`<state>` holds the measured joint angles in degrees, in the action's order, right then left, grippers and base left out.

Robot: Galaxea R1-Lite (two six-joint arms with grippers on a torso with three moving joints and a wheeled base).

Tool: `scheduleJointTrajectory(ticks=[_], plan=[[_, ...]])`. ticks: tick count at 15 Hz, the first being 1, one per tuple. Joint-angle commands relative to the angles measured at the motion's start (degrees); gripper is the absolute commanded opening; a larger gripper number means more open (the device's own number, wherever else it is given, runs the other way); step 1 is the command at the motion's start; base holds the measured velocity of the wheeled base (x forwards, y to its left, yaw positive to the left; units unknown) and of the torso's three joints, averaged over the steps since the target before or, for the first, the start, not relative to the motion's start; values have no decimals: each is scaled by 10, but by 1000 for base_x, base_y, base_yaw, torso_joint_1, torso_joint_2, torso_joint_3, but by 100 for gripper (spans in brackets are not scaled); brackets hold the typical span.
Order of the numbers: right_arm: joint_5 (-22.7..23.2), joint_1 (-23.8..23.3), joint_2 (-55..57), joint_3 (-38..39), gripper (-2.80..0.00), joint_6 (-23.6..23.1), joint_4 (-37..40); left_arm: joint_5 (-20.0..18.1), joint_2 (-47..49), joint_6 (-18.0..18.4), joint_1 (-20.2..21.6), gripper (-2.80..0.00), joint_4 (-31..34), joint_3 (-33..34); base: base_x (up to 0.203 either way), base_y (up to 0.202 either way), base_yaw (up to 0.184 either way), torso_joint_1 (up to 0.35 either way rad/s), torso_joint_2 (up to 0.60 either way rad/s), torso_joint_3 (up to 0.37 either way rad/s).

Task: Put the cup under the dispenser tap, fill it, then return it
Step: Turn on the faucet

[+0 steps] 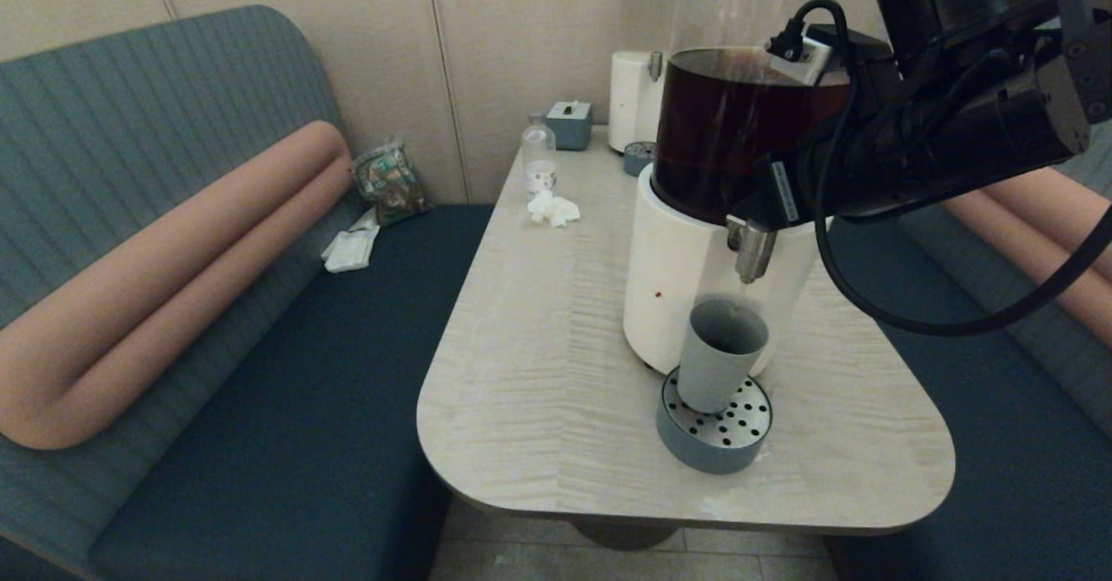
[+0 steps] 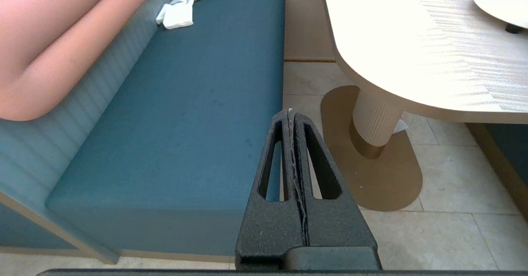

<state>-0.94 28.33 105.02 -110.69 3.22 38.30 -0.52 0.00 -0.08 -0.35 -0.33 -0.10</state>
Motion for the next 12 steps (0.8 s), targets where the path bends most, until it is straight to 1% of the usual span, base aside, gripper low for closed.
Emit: scheduleJointTrajectory(ticks=[1,12], plan=[[1,2,1,0,-280,0,4,0,0,0,0,-280,0,0,0,0,0,0,0,0],[3,4,0,0,-280,1,1,0,0,0,0,-280,0,0,0,0,0,0,0,0]])
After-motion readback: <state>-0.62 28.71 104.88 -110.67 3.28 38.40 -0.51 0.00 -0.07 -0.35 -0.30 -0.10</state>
